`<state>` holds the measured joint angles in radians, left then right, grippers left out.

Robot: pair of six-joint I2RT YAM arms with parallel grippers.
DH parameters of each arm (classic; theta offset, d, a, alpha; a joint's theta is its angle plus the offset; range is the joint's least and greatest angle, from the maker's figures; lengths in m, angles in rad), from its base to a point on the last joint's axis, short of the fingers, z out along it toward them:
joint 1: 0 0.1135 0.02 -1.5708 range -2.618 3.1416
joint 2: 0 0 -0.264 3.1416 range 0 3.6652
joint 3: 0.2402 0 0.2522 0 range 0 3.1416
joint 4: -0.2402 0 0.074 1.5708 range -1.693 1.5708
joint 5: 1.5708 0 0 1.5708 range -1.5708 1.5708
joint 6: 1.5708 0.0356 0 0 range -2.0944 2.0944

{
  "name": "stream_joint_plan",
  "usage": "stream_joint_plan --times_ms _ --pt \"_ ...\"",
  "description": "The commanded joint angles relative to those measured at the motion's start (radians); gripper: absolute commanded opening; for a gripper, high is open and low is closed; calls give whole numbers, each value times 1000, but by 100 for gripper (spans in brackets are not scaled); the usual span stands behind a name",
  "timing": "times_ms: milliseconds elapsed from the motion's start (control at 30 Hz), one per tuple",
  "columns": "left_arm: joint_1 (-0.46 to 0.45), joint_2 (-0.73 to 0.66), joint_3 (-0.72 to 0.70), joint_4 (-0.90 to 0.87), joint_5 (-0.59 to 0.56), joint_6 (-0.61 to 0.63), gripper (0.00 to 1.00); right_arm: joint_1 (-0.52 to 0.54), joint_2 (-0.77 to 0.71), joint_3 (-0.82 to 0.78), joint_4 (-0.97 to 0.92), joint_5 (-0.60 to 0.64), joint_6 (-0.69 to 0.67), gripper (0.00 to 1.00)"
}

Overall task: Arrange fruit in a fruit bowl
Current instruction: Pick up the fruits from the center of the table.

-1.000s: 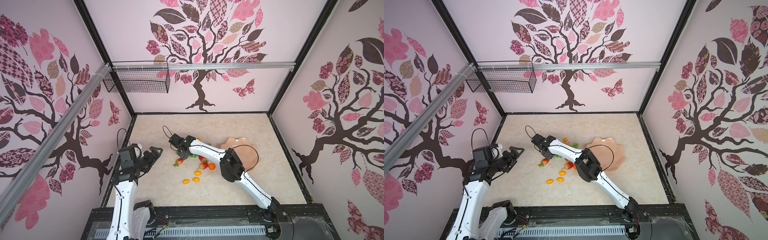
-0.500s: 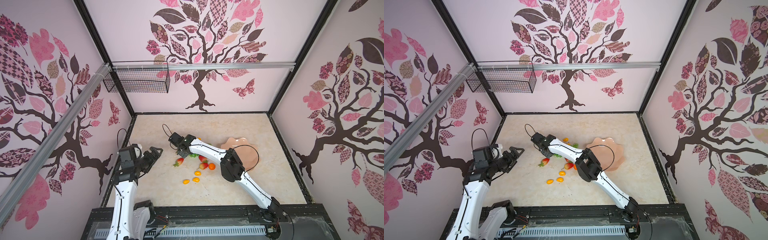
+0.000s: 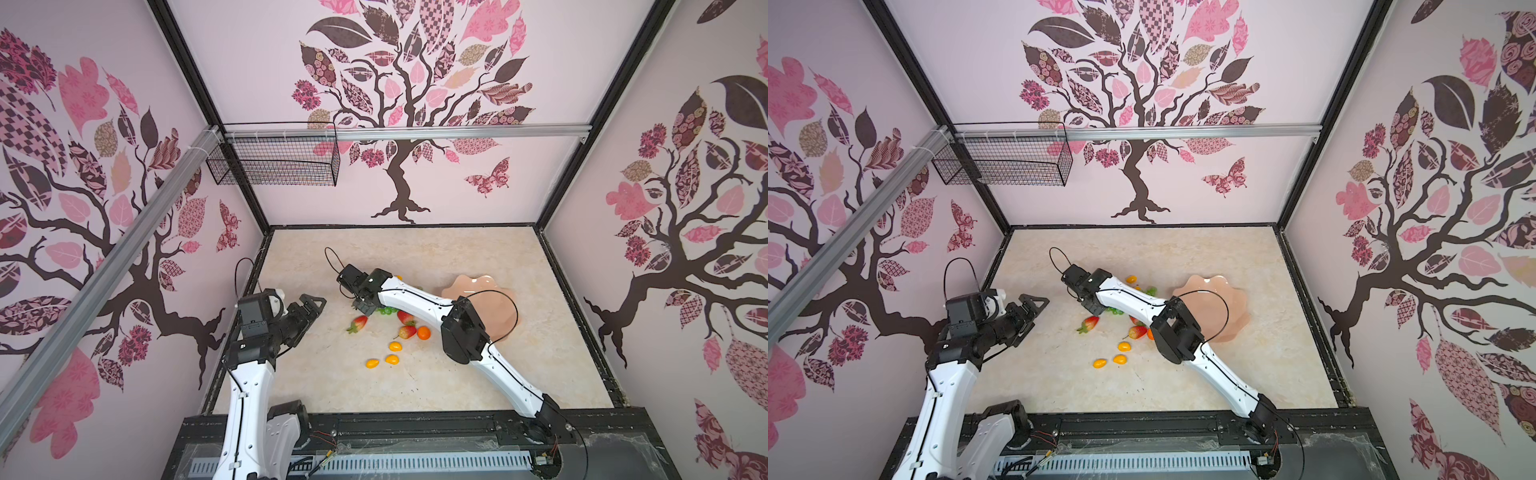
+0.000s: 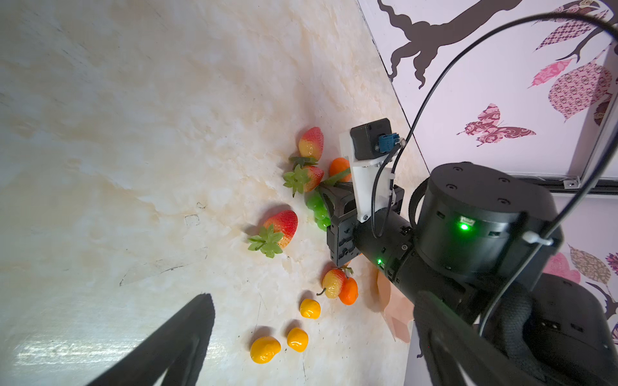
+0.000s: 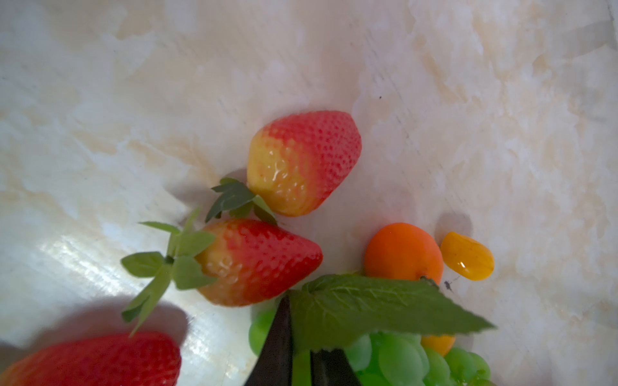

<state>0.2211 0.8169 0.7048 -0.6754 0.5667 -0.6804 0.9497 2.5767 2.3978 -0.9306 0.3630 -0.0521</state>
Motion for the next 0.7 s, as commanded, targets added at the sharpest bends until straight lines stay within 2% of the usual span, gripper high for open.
stream_joint_plan --times_ms 0,133,367,533,667 --pt "4 -4 32 -10 20 23 97 2 -10 46 -35 -15 36 13" --pt "5 -4 39 -11 40 37 97 0 -38 46 -48 -43 66 13" --pt "4 -14 43 -10 70 41 97 -19 -94 25 -51 -113 118 6" --pt "-2 -26 32 -8 75 39 97 -26 -146 0 -47 -122 130 1" --pt "-20 -37 30 -10 63 43 97 -31 -185 -30 -32 -124 136 0"
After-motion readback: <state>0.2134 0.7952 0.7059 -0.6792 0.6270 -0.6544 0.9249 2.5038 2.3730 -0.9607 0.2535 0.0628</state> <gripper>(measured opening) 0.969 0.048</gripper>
